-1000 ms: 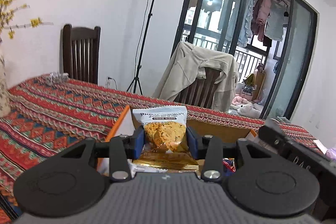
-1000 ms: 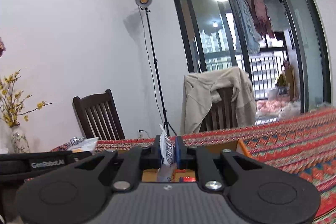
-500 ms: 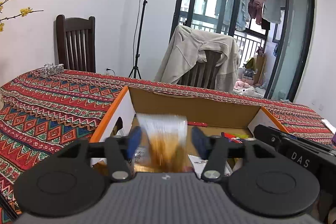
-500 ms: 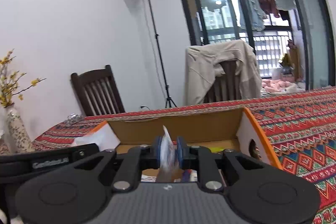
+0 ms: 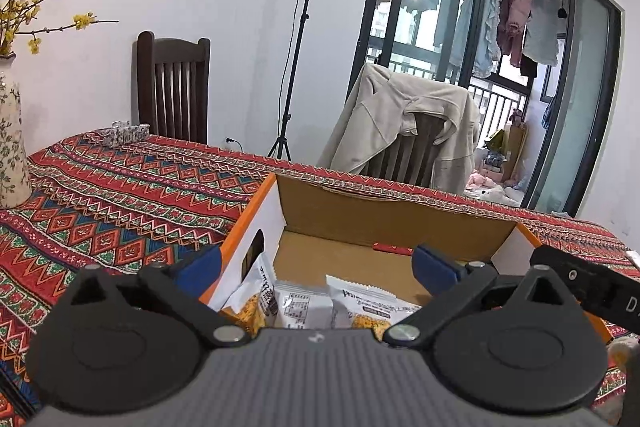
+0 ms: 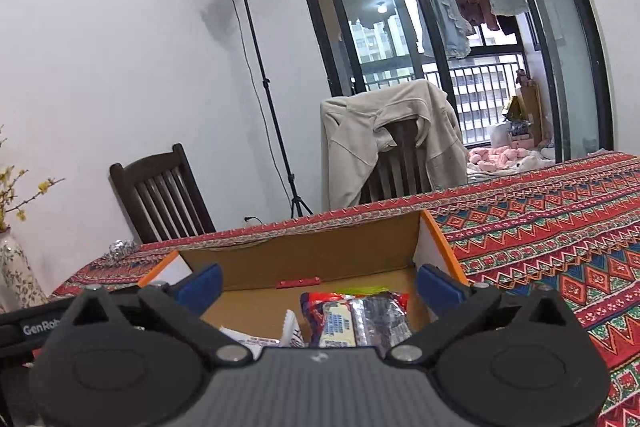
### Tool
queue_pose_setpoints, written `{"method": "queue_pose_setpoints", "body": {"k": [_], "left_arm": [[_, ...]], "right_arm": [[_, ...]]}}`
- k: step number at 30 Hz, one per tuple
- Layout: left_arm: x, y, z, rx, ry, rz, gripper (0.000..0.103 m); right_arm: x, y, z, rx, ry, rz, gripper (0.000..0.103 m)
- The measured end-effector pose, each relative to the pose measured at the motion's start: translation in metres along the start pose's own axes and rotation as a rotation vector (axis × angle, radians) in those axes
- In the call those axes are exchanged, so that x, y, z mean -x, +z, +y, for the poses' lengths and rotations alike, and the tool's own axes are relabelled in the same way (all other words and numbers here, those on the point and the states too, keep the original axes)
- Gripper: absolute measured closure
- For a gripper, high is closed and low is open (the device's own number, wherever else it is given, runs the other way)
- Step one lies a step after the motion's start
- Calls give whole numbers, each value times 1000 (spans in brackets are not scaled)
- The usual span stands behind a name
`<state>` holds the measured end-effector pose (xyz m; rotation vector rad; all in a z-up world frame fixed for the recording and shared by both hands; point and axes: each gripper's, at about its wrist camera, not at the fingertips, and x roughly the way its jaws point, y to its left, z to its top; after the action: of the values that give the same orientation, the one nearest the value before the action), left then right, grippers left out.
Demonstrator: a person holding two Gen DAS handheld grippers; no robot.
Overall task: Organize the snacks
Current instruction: 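Lower both held packets into the cardboard box and open both grippers, then move both open grippers back from the box toward the snack pile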
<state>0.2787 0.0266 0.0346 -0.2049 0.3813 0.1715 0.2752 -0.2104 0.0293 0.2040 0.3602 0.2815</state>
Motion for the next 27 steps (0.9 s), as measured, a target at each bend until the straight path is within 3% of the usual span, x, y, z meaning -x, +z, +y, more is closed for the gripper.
{"method": "queue_pose_setpoints", "body": {"k": [8,18,27], "left_arm": [[13,4,-11,-37,25,2,0],[44,20,-4,-54,82,45,0],[80,5,26,-64,70,81,0]], "right_arm": [[9,7,1,8,-21,1,0],[54,29,19,90,-70,-21,0],[96,11,29,164,-47,27,0]]}}
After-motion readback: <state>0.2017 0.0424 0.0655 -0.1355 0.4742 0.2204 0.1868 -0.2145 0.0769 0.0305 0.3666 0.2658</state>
